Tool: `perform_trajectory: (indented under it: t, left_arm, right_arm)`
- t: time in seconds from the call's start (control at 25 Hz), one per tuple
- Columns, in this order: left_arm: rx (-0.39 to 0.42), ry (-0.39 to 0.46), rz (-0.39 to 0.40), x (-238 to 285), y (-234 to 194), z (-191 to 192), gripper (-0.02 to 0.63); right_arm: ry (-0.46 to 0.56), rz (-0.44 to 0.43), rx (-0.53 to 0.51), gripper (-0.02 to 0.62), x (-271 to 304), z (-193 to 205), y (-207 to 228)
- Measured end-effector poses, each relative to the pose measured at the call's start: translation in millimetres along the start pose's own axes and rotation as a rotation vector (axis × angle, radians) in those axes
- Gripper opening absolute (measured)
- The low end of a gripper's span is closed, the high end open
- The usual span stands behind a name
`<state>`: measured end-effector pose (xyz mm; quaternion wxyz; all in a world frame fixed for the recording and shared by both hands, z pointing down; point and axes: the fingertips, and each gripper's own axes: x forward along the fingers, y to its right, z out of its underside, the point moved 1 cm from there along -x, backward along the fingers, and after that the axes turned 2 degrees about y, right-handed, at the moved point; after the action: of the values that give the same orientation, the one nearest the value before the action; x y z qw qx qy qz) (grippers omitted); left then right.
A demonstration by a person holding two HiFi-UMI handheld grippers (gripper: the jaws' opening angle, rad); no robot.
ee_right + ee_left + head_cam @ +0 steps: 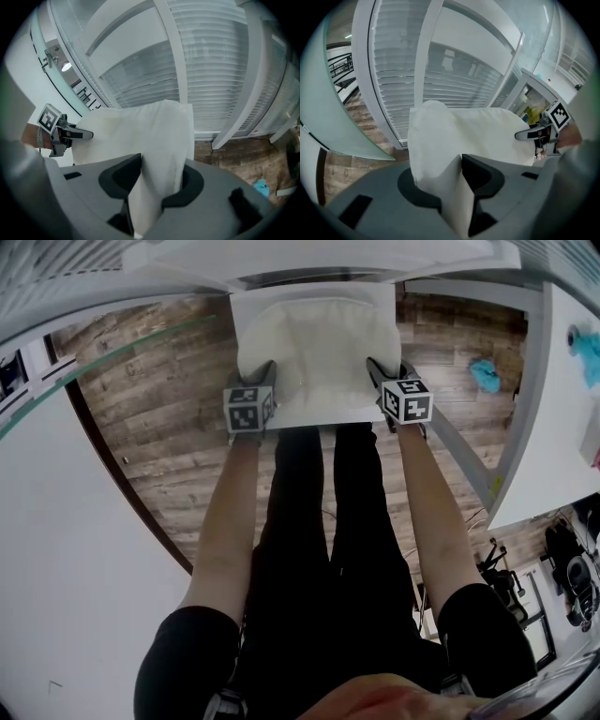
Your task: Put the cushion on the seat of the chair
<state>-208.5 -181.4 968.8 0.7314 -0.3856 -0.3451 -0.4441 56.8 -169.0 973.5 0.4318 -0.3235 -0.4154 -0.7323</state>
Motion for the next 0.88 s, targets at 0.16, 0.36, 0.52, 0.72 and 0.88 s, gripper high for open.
perform_trajectory:
  t: [0.16, 0.36, 0.52, 0.72, 0.88]
  left_arm:
    - [-0.007, -0.011, -0.009, 2.9, -3.1, 0.1, 0.198]
    - [-0.022, -0.013, -0.041, 4.7, -11.5, 6.3, 0.233]
    - [-0.024, -0.024, -0.065, 6.2, -14.6, 2.2, 0.266]
    - [-0.014, -0.026, -0.114, 1.7, -24.3, 1.2, 0.31]
    - [-0.016, -0.046, -0.154, -3.8, -35.1, 3.4, 0.358]
  right_arm:
    - [-0.038, 0.032, 0.02, 0.185, 3.9, 7.6, 11.4]
    - [-0.047, 0.074, 0.012, 0.243, 5.8, 14.8, 24.2]
    - [-0.067, 0.097, 0.019, 0.267, 3.6, 17.8, 33.0]
    - [-0.082, 0.128, 0.026, 0.291, -5.9, 18.6, 43.5]
    - [-0.076, 0.136, 0.019, 0.291, -11.7, 16.5, 47.9]
